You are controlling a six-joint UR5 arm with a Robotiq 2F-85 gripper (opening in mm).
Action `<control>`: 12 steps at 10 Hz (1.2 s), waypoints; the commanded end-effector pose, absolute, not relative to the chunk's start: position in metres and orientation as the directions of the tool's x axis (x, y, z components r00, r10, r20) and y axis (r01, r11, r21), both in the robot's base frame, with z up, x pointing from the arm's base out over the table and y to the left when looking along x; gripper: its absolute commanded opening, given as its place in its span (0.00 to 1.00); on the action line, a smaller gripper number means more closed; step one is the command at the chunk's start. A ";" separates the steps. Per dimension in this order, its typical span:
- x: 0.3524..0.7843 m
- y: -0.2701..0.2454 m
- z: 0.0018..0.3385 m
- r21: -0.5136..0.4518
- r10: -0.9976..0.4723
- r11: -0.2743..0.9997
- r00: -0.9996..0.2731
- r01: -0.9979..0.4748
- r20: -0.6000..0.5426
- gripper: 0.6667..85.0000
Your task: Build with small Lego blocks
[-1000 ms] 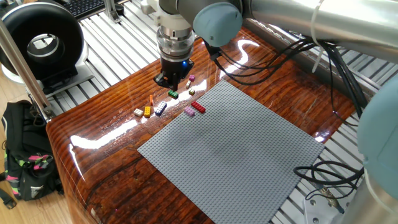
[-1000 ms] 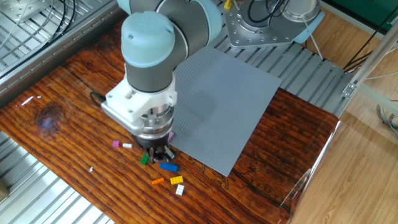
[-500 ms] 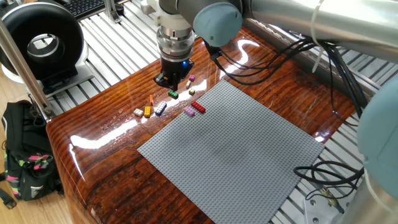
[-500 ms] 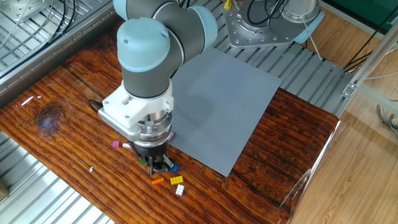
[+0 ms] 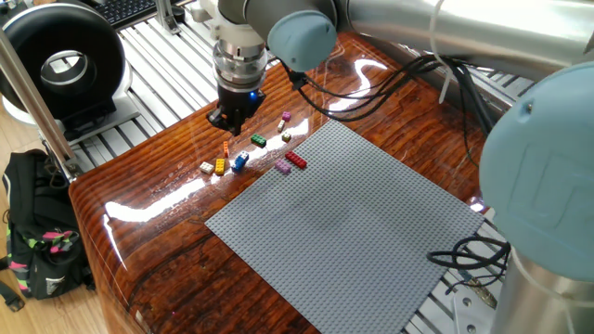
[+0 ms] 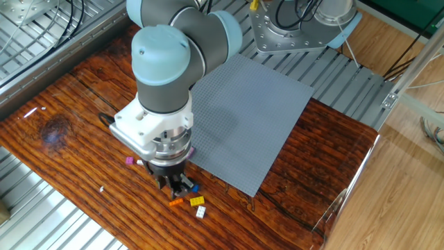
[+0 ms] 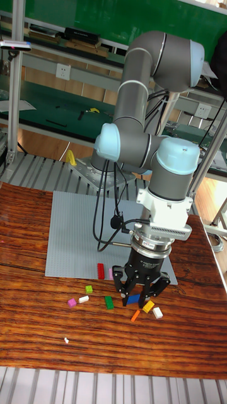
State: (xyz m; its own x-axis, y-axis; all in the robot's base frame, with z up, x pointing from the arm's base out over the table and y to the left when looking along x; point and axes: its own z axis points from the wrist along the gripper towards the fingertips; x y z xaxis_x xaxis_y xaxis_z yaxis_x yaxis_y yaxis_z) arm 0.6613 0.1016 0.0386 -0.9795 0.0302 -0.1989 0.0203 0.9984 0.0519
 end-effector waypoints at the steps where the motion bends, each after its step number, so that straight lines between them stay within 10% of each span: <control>1: 0.670 0.105 0.036 0.084 0.125 0.990 -0.968 0.109 -0.216 0.42; 12: 0.666 0.118 0.017 0.112 0.226 0.972 -0.955 0.207 -0.192 0.36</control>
